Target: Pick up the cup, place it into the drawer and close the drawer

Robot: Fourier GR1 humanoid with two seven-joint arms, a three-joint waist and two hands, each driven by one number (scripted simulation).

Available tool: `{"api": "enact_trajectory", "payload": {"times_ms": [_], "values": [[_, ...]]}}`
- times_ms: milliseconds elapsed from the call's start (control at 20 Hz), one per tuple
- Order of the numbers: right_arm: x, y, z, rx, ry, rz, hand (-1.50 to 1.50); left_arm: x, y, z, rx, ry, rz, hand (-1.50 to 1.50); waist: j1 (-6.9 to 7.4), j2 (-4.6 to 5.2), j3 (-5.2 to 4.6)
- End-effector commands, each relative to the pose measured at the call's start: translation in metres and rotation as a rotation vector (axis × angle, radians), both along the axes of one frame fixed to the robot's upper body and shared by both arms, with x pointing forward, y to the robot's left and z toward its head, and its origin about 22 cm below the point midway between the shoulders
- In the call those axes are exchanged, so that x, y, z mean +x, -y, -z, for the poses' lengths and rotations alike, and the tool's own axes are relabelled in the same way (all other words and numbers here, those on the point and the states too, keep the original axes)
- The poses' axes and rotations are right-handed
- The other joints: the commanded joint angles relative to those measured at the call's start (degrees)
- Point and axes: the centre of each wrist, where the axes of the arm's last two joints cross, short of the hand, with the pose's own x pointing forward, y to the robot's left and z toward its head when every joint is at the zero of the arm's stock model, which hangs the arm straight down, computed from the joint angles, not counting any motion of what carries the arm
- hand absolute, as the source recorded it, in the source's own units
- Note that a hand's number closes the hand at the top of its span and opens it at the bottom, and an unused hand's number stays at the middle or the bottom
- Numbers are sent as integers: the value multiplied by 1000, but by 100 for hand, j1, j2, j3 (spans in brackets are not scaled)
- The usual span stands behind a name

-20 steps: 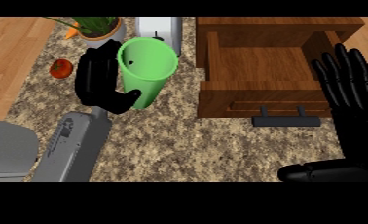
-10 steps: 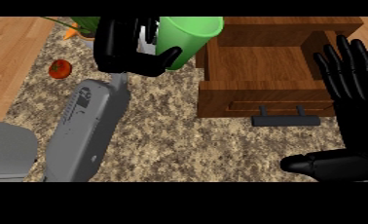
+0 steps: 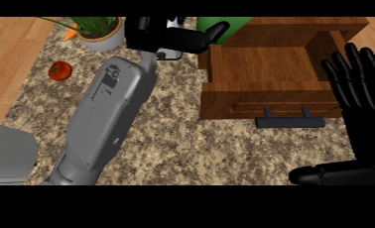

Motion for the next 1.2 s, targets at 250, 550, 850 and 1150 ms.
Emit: {"api": "enact_trajectory", "payload": {"times_ms": [250, 550, 850, 1150], "values": [[-1, -6, 12, 0, 12, -4, -150, 26, 39, 4, 51, -81, -34, 150, -107, 26, 0], [17, -3, 13, 4, 9, 13, -150, 31, 56, 9, 95, -76, -21, 150, -77, 23, 0], [-1, 0, 14, -12, 1, -10, -150, 41, 64, 17, 140, -130, -59, 150, -235, 44, 3], [10, 0, 13, -15, 30, -35, -150, 45, 60, 42, 225, -153, -49, 150, -337, 79, 4]]}}
